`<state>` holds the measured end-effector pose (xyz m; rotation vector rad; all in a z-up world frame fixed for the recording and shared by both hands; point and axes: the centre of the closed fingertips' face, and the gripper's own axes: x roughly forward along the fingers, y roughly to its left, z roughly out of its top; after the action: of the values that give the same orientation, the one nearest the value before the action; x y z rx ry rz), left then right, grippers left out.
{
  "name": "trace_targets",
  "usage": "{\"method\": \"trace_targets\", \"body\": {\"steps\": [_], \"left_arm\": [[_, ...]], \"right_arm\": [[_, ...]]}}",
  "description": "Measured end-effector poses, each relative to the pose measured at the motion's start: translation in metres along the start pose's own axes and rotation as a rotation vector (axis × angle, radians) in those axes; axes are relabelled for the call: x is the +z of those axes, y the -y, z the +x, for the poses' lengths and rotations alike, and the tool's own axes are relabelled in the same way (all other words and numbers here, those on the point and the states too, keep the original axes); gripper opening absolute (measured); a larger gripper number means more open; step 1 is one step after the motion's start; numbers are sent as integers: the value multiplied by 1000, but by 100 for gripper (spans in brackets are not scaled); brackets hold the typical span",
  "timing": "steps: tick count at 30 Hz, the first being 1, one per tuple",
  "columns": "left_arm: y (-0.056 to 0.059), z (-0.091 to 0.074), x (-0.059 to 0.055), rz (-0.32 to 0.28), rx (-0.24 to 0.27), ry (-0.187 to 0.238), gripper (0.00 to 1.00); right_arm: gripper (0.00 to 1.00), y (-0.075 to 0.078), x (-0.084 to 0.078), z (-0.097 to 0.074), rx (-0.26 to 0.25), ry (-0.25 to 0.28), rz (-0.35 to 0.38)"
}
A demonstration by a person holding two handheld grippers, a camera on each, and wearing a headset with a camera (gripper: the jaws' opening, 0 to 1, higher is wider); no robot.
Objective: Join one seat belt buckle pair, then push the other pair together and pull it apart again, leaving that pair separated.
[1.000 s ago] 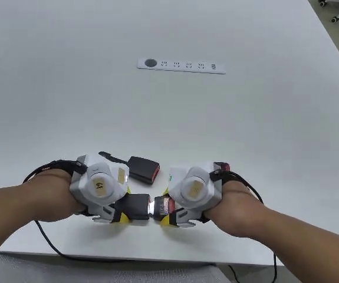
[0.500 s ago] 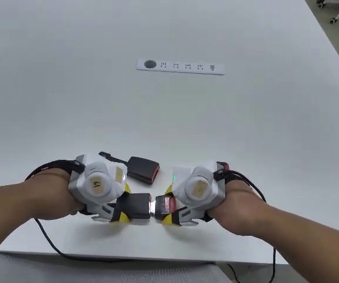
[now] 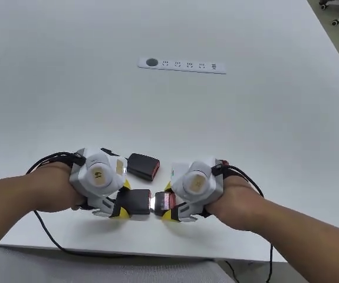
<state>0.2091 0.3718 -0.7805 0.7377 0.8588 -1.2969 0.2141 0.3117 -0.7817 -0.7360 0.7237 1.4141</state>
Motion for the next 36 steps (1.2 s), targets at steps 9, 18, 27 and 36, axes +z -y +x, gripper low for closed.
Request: {"method": "trace_targets", "body": {"steps": [9,18,27,36], "left_arm": [[-6,-2,-2,-40,31,2,40],[-2,-17,7,-80,25,45,43],[-13,-28,26,-43,53,70,42],[-46,-26,37,-27,95,94,42]], "right_arm": [[34,-1,-2,0,-20,3,27],[36,-3,-1,-16,-35,39,65],[35,4,-1,-35,-51,74,77],[32,27,-14,-50,-89,80,102]]}}
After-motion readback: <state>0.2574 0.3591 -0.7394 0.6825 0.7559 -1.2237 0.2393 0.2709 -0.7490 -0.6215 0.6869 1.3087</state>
